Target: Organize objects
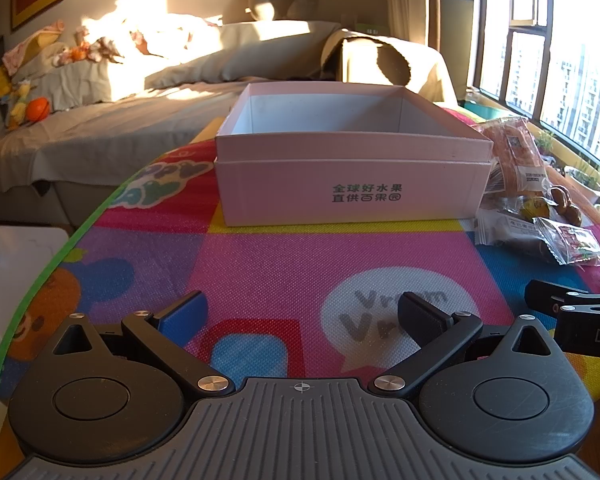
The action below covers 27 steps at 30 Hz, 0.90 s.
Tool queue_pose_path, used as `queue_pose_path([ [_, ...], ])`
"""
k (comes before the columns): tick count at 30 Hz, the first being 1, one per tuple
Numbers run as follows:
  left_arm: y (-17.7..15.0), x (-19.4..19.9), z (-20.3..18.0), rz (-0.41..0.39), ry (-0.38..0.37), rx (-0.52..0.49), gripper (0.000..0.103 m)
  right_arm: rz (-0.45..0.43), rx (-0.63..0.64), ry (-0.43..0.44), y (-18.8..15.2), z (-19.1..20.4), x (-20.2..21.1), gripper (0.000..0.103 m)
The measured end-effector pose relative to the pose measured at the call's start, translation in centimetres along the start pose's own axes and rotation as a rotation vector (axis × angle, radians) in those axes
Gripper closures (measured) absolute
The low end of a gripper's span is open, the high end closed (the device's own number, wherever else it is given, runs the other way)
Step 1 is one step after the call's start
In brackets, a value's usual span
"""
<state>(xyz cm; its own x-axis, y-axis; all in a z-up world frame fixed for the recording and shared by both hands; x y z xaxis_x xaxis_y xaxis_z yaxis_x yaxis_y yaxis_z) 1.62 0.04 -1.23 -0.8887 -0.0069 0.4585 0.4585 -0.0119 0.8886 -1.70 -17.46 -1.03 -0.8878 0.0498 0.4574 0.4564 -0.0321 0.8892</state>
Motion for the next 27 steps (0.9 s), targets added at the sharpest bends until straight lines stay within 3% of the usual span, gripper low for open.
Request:
queue_pose_path([
  [12,0.0,0.3,-0.3,0.0,0.0,0.006,0.0,0.014,0.009,0.009,0.1,-0.1,-0.4,0.0],
  [18,0.2,0.3,0.5,0.013,-0.032,-0.008,0.0,0.117,-0.007,0.007,1.0,-0.5,-0.7,0.0],
  [21,1.8,1.3,1.6,0.012,-0.109,0.007,0.001,0.163,0.001,0.012,1.4,-0.4,-1.0,0.0],
  [25,6.6,2.1,4.3,-0.095,-0.112,0.072,0.001,0.199,0.027,0.04,1.6,-0.4,-1.1,0.0],
  [27,9.3,0.7,5.1,-0.1,-0.09,0.06,0.001,0.196,0.044,0.049,1.6,-0.4,-1.0,0.0],
])
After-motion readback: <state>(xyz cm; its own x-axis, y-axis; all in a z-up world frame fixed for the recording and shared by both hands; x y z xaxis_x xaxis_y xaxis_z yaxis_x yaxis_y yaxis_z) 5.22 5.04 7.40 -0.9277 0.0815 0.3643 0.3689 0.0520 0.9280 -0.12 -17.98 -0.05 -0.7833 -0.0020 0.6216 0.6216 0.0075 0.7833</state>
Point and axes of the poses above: each gripper's, at about its wrist camera, not at the fingertips, and x roughly against the way its jaws point, z to its left, y to its top, the point moved 2 cm from there along -x, roughly the way its jaws point, and after that the axes turned 10 degrees about -z, right-handed, at the moved point
